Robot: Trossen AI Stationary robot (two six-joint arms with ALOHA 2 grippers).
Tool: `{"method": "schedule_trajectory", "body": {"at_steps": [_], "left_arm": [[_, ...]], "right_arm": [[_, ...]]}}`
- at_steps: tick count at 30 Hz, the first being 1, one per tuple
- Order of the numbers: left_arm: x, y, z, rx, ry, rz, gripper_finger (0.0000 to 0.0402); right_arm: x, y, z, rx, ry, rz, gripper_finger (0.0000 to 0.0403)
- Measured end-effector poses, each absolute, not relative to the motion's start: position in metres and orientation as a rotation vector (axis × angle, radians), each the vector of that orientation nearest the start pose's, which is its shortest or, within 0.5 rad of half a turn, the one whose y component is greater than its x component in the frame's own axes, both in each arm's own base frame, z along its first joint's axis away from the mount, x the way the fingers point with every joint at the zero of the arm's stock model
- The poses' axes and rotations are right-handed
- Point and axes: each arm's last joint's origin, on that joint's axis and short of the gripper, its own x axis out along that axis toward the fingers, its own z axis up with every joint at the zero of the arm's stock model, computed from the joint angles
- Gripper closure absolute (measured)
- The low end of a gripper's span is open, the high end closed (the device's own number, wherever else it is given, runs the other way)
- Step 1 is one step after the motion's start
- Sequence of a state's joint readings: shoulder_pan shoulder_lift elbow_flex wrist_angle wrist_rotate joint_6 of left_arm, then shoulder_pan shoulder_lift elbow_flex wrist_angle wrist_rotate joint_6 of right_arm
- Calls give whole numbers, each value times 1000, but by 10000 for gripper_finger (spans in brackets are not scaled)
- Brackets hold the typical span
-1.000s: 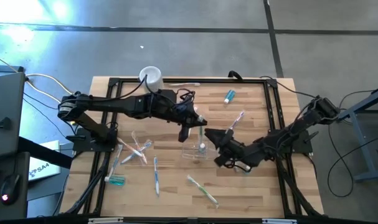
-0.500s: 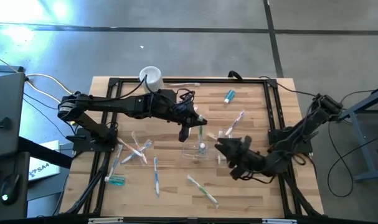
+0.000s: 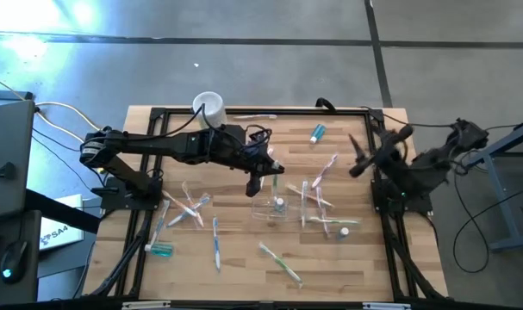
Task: Pick & Place toothbrushing station
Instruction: Put the green toothbrush into the left section of the transparent organizer
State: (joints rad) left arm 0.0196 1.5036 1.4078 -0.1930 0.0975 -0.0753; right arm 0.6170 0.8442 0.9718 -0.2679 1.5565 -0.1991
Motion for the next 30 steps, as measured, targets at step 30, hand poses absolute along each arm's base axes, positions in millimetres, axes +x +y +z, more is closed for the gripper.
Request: {"method": "schedule_trajectory", "body": {"at_steps": [30], "left_arm": [[306, -48, 344, 167, 597, 470, 397]], "right_arm": [[94, 31, 220, 78, 104, -908, 167]]}}
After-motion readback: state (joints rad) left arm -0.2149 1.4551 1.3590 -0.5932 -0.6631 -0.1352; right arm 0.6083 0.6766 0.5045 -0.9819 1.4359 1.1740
